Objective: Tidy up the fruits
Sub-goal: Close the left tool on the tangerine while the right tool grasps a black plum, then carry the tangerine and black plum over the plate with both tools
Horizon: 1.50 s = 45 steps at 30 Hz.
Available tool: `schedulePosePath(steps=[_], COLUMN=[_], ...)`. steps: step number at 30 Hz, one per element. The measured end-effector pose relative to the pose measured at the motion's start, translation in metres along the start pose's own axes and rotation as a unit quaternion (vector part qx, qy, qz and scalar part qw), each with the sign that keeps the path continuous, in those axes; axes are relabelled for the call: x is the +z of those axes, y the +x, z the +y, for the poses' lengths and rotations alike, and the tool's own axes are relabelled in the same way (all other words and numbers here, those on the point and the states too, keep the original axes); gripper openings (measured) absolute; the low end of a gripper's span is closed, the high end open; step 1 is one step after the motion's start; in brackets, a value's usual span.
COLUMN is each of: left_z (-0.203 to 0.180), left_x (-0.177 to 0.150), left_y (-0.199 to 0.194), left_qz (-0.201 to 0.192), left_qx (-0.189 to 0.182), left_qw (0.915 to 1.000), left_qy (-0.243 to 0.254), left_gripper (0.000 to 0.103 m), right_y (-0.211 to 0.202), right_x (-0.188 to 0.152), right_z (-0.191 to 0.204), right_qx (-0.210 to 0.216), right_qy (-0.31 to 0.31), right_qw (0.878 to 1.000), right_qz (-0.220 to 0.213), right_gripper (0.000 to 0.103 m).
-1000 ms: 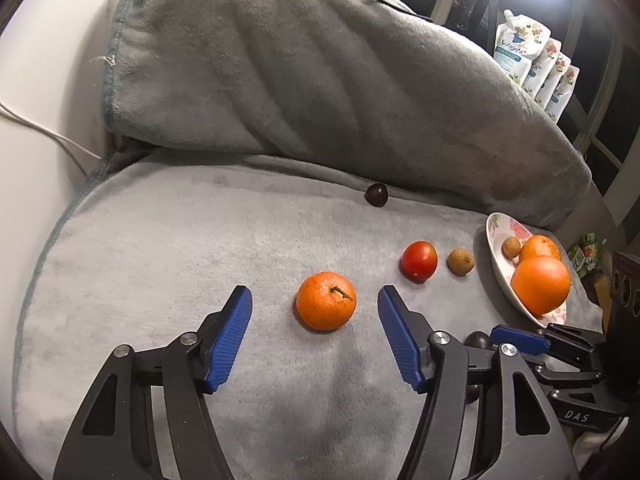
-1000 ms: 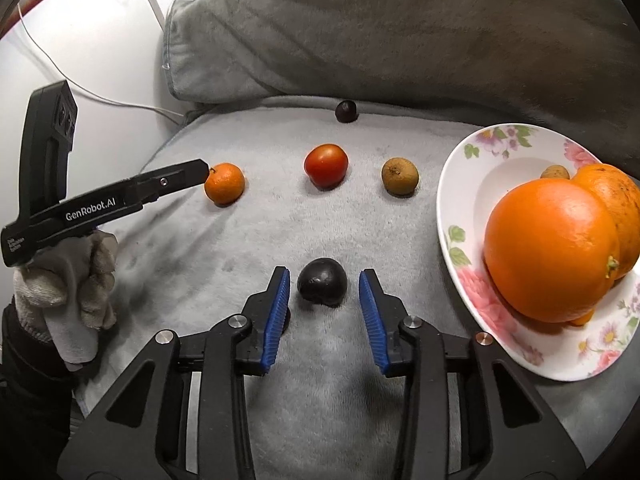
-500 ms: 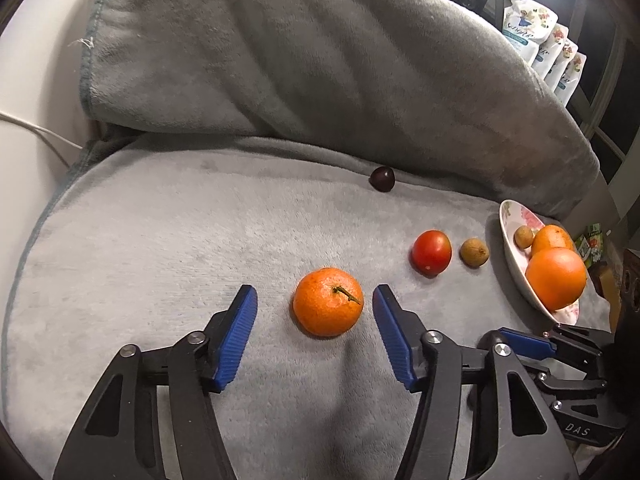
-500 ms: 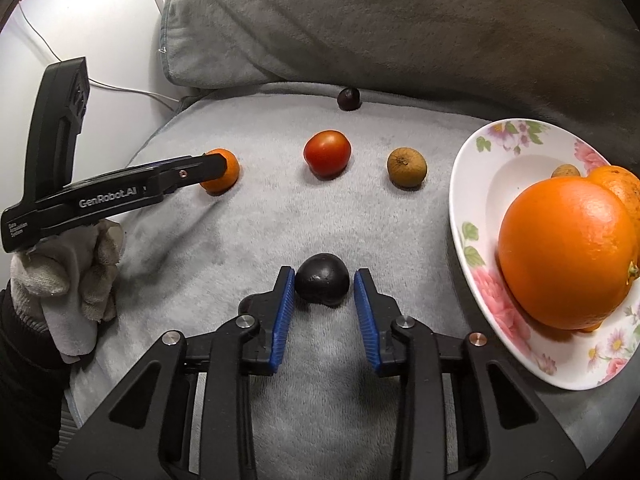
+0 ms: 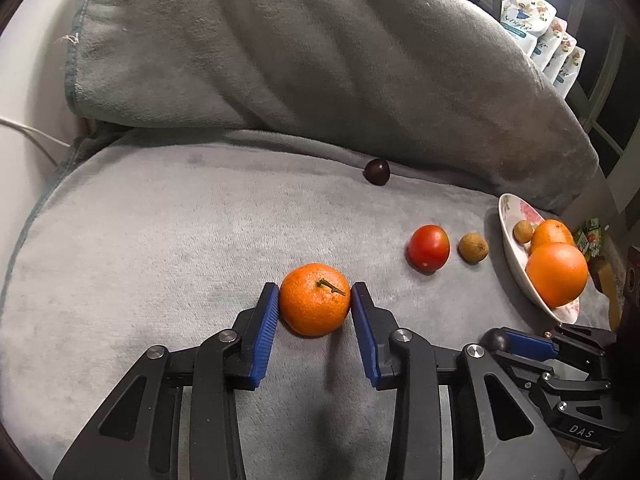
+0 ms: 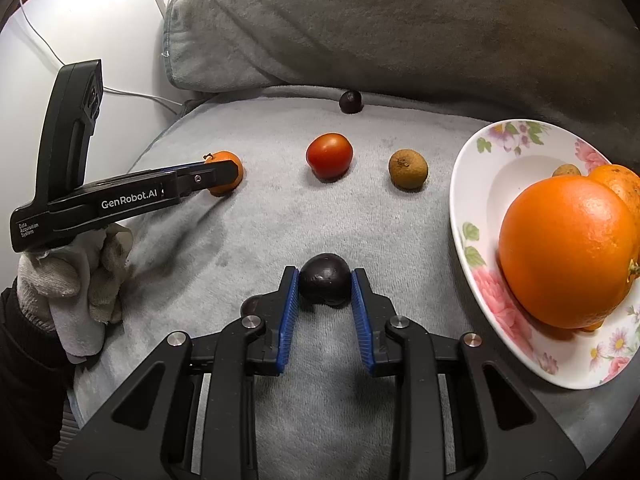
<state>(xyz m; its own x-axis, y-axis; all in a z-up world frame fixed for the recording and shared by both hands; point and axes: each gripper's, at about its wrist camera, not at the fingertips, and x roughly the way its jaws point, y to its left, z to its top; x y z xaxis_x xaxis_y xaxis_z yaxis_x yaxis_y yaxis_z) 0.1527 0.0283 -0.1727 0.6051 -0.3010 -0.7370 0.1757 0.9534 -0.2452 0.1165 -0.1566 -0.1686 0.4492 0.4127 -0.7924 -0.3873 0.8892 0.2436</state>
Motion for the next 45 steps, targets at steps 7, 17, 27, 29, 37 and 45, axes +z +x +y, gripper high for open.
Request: schedulePosePath(steps=[7, 17, 27, 29, 37, 45], left_z=[0.003, -0.008, -0.039, -0.045, -0.075, -0.105], left_x=[0.000, 0.008, 0.018, 0.021, 0.034, 0.043], left_y=[-0.008, -0.020, -0.023, -0.023, -0.018, -0.010], left_qz=[-0.008, -0.020, -0.028, -0.030, -0.037, -0.034], left_qx=[-0.003, -0.015, -0.037, -0.043, -0.065, -0.085], left_qw=[0.9999, 0.9997, 0.9988, 0.9985, 0.9968, 0.9946], left_qy=[-0.010, -0.006, 0.012, 0.016, 0.029, 0.050], left_gripper=[0.035, 0.035, 0.035, 0.035, 0.035, 0.035], right_y=[-0.008, -0.036, -0.082, -0.088, -0.115, -0.131], right_x=[-0.001, 0.003, 0.010, 0.012, 0.007, -0.003], right_z=[-0.003, -0.002, -0.015, -0.020, -0.049, -0.079], right_qx=[0.005, 0.007, -0.013, -0.018, -0.039, -0.059], right_qy=[0.002, -0.001, 0.003, 0.005, 0.028, 0.056], right_qw=[1.000, 0.999, 0.995, 0.995, 0.991, 0.988], right_qz=[-0.011, -0.041, -0.095, -0.102, -0.123, -0.131], right_gripper=[0.027, 0.027, 0.027, 0.027, 0.027, 0.027])
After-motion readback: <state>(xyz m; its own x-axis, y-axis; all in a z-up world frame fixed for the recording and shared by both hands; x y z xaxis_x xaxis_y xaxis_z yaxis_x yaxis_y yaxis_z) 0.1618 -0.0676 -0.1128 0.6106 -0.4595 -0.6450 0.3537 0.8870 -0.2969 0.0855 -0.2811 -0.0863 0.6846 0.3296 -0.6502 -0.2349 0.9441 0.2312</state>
